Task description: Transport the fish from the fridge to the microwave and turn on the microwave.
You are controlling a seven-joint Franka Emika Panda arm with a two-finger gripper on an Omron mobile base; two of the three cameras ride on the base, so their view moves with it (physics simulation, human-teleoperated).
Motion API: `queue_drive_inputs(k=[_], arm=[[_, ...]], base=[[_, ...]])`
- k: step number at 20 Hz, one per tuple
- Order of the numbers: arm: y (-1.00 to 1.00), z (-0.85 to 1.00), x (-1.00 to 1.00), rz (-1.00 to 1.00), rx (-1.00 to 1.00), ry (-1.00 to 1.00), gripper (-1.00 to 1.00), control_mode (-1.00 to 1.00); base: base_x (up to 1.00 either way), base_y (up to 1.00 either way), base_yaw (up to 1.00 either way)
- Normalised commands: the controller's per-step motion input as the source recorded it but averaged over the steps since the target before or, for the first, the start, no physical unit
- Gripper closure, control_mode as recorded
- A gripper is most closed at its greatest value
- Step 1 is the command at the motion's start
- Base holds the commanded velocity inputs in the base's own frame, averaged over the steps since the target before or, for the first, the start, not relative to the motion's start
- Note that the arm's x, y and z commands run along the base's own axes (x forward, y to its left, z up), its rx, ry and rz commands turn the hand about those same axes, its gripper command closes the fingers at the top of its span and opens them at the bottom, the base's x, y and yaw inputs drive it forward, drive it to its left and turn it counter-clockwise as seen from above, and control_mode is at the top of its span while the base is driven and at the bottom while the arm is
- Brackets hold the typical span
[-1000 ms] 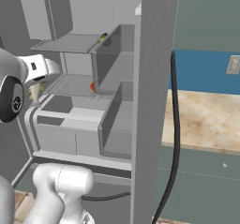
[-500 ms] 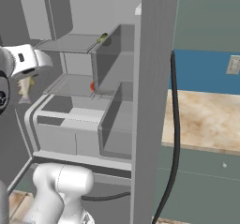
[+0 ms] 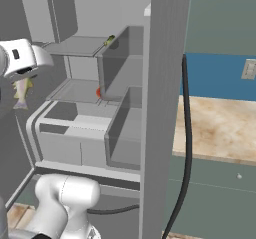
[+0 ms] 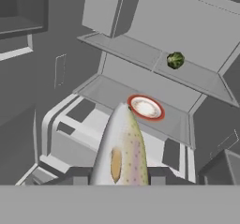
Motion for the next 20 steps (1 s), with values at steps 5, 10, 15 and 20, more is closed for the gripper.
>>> queue_drive_inputs(k=[5, 10, 15, 20], arm=[[-0.29, 0.12, -0.30, 0.00, 0.00, 0.00, 1.00, -1.00], [-0.32, 0.11, -0.28, 0.00, 0.00, 0.00, 1.00, -1.00], [-0.20, 0.03, -0.12, 0.00, 0.00, 0.00, 1.00, -1.00], [-0.01, 0.00, -0.07, 0.00, 0.00, 0.00, 1.00, -1.00]], base=[[0.00, 0.00, 0.00], [0.00, 0.00, 0.00], [0.00, 0.00, 0.00], [0.00, 0.00, 0.00]])
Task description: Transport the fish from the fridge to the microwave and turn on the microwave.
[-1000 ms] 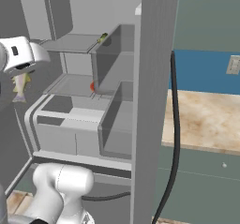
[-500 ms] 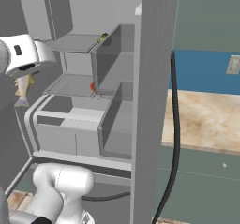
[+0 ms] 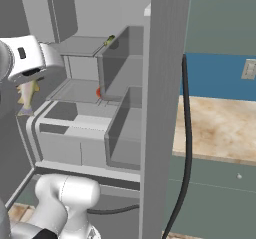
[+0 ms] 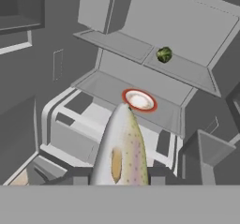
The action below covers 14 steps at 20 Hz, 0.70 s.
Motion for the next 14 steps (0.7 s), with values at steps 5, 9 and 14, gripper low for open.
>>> queue_drive_inputs(k=[5, 9, 14], arm=[[0.00, 0.00, -0.03, 0.00, 0.00, 0.00, 1.00, -1.00], [0.00, 0.00, 0.00, 0.00, 0.00, 0.00, 1.00, -1.00], [0.00, 0.00, 0.00, 0.00, 0.00, 0.00, 1.00, 1.00]], base=[[0.00, 0.00, 0.00], [0.00, 0.00, 0.00], [-0.05, 0.00, 0.00]])
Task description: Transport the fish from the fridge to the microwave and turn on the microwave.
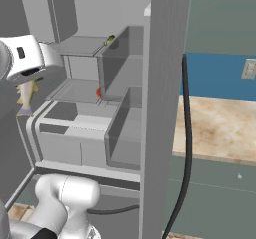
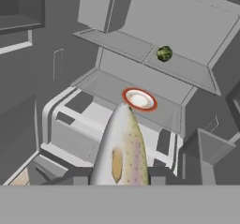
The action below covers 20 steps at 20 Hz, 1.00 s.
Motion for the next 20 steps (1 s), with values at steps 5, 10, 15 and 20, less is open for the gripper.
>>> queue_drive_inputs(k=[5, 10, 15, 20], arm=[[0.00, 0.00, 0.00, 0.00, 0.00, 0.00, 1.00, 1.00], [0.00, 0.00, 0.00, 0.00, 0.00, 0.00, 1.00, 1.00], [0.00, 0.00, 0.00, 0.00, 0.00, 0.00, 1.00, 1.00], [0.00, 0.00, 0.00, 0.00, 0.00, 0.00, 1.00, 1.00]], base=[[-0.50, 0.00, 0.00], [-0.67, 0.00, 0.00], [-0.56, 0.00, -0.01], [-0.54, 0.00, -0.02]])
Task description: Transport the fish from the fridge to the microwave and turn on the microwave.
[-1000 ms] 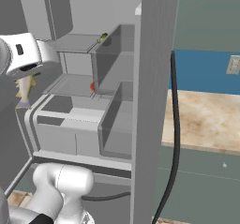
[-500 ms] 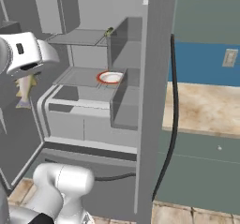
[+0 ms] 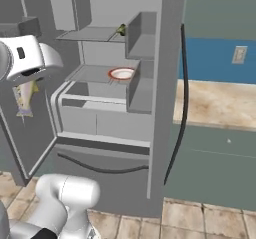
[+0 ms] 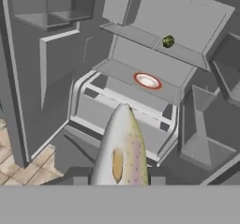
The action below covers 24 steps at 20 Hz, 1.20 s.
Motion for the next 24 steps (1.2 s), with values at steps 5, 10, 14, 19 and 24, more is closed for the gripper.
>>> queue_drive_inputs(k=[5, 10, 14, 19, 24], arm=[[0.00, 0.00, 0.00, 0.00, 0.00, 0.00, 1.00, 1.00], [0.00, 0.00, 0.00, 0.00, 0.00, 0.00, 1.00, 1.00], [0.00, 0.00, 0.00, 0.00, 0.00, 0.00, 1.00, 1.00], [0.00, 0.00, 0.00, 0.00, 0.00, 0.00, 1.00, 1.00], [0.00, 0.00, 0.00, 0.00, 0.00, 0.00, 1.00, 1.00]], base=[[-0.58, -0.15, -0.08], [-0.50, -0.35, -0.16], [-0.27, -0.44, -0.22], [-0.06, -0.51, -0.33], [0.00, -0.57, -0.41]])
